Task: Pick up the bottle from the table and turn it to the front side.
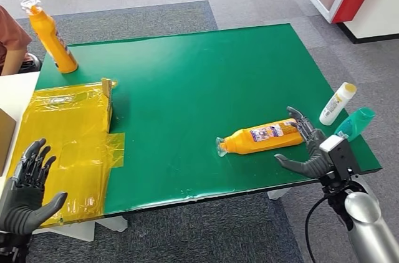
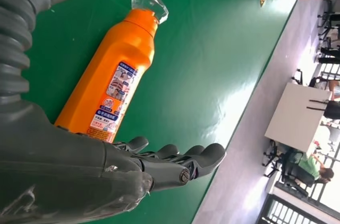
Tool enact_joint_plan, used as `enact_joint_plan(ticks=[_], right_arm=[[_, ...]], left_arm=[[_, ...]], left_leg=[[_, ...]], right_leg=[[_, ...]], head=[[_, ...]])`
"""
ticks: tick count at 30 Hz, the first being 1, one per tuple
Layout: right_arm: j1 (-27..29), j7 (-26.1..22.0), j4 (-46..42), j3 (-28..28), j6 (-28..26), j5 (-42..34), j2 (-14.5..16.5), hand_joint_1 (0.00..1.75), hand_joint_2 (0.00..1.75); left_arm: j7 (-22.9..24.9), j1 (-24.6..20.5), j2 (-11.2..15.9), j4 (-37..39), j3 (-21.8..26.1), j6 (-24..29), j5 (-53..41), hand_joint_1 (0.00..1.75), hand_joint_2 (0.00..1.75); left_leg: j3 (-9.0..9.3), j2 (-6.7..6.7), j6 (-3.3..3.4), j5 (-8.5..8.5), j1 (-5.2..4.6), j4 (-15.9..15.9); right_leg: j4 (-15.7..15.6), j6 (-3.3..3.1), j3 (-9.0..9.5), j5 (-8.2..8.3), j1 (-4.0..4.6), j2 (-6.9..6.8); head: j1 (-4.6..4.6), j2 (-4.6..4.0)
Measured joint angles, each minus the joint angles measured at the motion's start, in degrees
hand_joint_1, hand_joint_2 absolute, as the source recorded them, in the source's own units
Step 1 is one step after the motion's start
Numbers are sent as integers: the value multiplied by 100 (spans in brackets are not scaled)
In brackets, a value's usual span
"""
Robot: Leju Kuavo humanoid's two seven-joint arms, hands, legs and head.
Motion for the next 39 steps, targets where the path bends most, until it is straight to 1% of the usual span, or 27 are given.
enact_joint_plan(ticks=[1, 2, 4, 6, 7, 9, 14, 23, 32, 36, 39], right_arm=[[27, -5, -24, -13, -144, 322, -7, 0, 175], [53, 35, -60, -20, -372, 867, -15, 0, 175], [85, 308, -160, 2, -917, 2458, -29, 0, 175], [75, 711, -241, 95, -1237, 3876, -33, 0, 175], [57, 881, -262, 167, -1283, 4322, -33, 0, 175], [18, 1117, -273, 320, -1296, 4804, -34, 0, 175], [-137, 1505, -250, 684, -1257, 5576, -60, 0, 175], [-467, 1949, -40, 1246, -1081, 6447, -80, 0, 175], [-818, 2209, 467, 1559, -872, 6700, -80, 0, 175], [-967, 2443, 805, 1572, -844, 6868, -80, 0, 175], [-1008, 2494, 1062, 1504, -855, 6938, -80, 0, 175]], left_arm=[[-12, 12, -8, -1, -1, 7, -20, 0, 175], [-20, 29, -21, -4, -2, 13, -49, 0, 175], [-15, 78, -63, -26, 0, 9, -105, 0, 175], [11, 121, -112, -64, 12, -19, -140, 0, 175], [26, 133, -136, -82, 24, -39, -152, 0, 175], [46, 144, -179, -101, 49, -81, -169, 0, 175], [74, 151, -276, -111, 89, -210, -177, 0, 175], [155, 63, -381, -117, 90, -314, -217, 0, 175], [196, -16, -508, -117, 88, -374, -166, 0, 175], [225, -49, -516, -117, 87, -381, -180, 0, 175], [231, -84, -520, -125, 87, -381, -182, 0, 175]], left_leg=[[0, 0, 0, 0, 0, 0], [-1, 0, 0, -1, 0, 0], [-1, 0, -1, -2, 0, 0], [-1, 0, -1, -2, 0, 0], [0, 0, -1, -1, 0, 0], [0, 0, -1, 1, 0, 0], [1, 0, -2, 3, 1, 0], [0, 0, 1, 4, 0, 0], [0, 0, 2, 5, 0, 0], [0, 0, 2, 5, 0, 0], [0, 0, 2, 5, 0, 0]], right_leg=[[0, 0, 0, 0, 0, 0], [0, 0, 1, 0, 0, 0], [0, 0, 1, 0, 0, 1], [0, -1, 1, 0, 1, 2], [0, -1, 1, 0, 1, 1], [1, -1, 2, 1, 1, 0], [1, -2, 2, 2, 1, 0], [1, -1, 2, 2, 1, 0], [1, -2, 1, 4, 1, 0], [1, -2, 1, 4, 1, 0], [1, -2, 1, 4, 0, 0]], head=[[0, 0], [0, 0], [0, 0], [1, 0], [1, 0], [0, 0], [0, 0], [0, 0], [0, 0], [0, 0], [-1, 0]])
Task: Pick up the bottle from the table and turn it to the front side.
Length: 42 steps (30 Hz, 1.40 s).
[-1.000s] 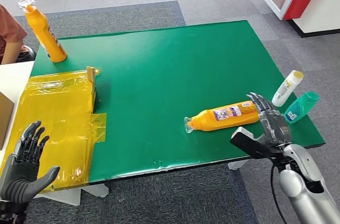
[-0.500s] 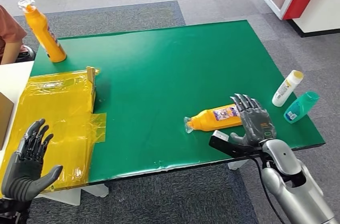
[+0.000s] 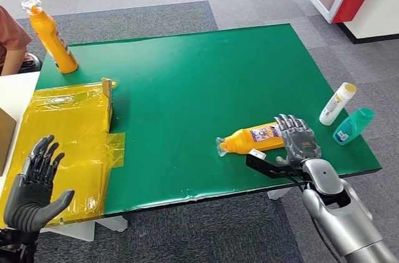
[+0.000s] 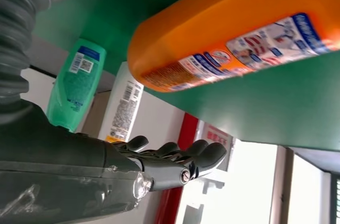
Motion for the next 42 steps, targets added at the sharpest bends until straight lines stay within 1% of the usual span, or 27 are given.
enact_joint_plan(ticks=[11, 18, 23, 31, 42], right_arm=[[-130, 16, 567, -167, -36, 267, 0, 0, 175], [-152, -5, 690, -198, -49, 305, 3, 0, 175], [-207, -104, 764, -197, -150, 489, 41, 0, 175], [-579, -139, 1126, -109, -364, 978, 170, 0, 175], [-1110, -145, 2031, 107, -299, 1331, 287, 0, 175]], left_arm=[[16, -34, -24, -26, -8, -22, -63, 0, 175], [16, -34, -25, -41, -9, -24, -102, 0, 175], [16, -46, -27, -41, -28, -42, -109, 0, 175], [30, -127, -27, -41, -137, -44, -113, 0, 175], [32, -181, -27, -41, -258, -73, -114, 0, 175]], left_leg=[[0, 0, 0, 0, 0, 0], [0, 0, 0, 0, 0, 0], [0, 0, 0, 0, 0, 0], [0, 0, 0, 1, 0, 0], [-1, 0, 2, 2, 0, 0]], right_leg=[[0, 0, -1, 0, 0, 0], [0, 0, -1, 0, 0, 0], [0, 0, -1, 0, 0, 0], [0, 0, 0, 1, 0, 0], [1, 0, 0, 1, 0, 0]], head=[[1, 0], [1, 0], [0, 0], [1, 0], [0, 0]])
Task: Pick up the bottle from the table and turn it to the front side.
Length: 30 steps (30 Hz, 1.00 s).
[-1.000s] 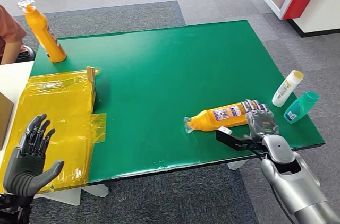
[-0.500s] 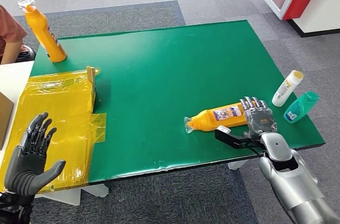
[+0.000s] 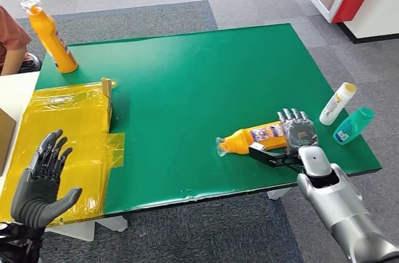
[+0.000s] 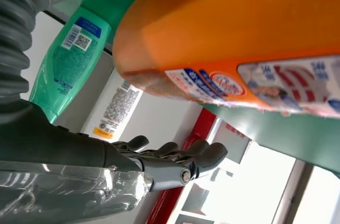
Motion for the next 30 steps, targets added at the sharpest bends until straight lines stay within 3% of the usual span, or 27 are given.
enact_joint_plan(ticks=[12, 18, 22, 30], right_arm=[[-399, -45, 856, 175, 52, 97, 186, 0, 175], [-660, -503, 1229, 243, 140, -113, 200, 0, 175], [-811, -713, 1472, 282, 165, -242, 198, 175, 175], [-965, -853, 1730, 414, 183, -383, 198, 175, 175]], left_arm=[[0, -40, 0, 0, -98, -13, -7, 0, 175], [-50, -30, 8, 0, -207, -156, 96, 0, 175], [-108, -12, 14, 0, -287, -180, 124, 0, 175], [-155, 40, 55, 0, -367, -180, 136, 0, 175]], left_leg=[[4, 1, 0, 0, 0, 0], [13, 2, 0, 1, 0, 0], [22, 4, 0, 3, 0, 0], [24, 4, -1, 13, 0, 0]], right_leg=[[0, -1, 2, 1, 1, 1], [-1, -2, 8, 9, 1, 4], [-2, -5, 15, 12, 1, 7], [-2, -7, 17, 17, 2, 7]], head=[[1, 0], [1, 0], [0, 0], [1, 0]])
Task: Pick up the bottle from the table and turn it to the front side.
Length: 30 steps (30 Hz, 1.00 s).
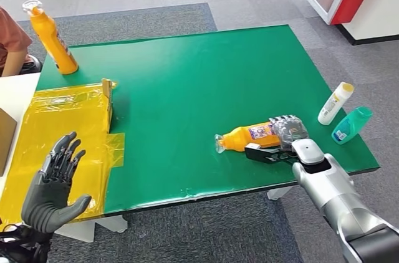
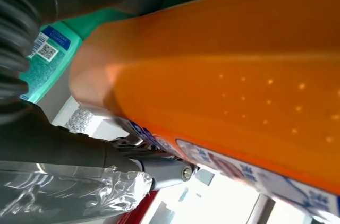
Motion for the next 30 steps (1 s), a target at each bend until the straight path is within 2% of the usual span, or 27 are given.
enact_joint_plan(ticks=[13, 16, 19, 26, 30], right_arm=[[-26, -95, -5, 232, -257, -617, -22, 175, 175], [254, -437, -356, 53, -565, -1629, 11, 175, 175], [678, -698, -1010, -257, -566, -2593, 118, 175, 175], [1084, -819, -1769, -588, -496, -2987, 240, 175, 175], [1206, -1083, -2064, -743, -276, -3865, 345, 175, 175]], left_arm=[[-64, 16, 7, 0, -3, -2, 39, 0, 175], [-69, 29, 7, 0, -17, 14, 39, 0, 175], [-75, 55, 15, 0, -33, 47, 39, 0, 175], [-78, 87, 40, 0, -44, 63, 39, 0, 175], [-120, 116, 51, 0, -44, 90, 48, 0, 175]], left_leg=[[0, 0, 0, -1, 0, 0], [-5, -3, 0, -1, 1, 0], [-12, -4, -1, -1, 1, 0], [-22, -7, 2, -3, 0, 0], [-23, -7, 4, -4, 0, 0]], right_leg=[[0, 0, -1, -1, 1, 0], [1, 2, 0, -2, 1, -3], [2, 2, -7, -3, 1, -4], [2, 8, -13, -10, 0, -8], [2, 8, -15, -10, -1, -8]], head=[[0, 0], [1, 0], [-1, 0], [0, 0], [-1, 0]])
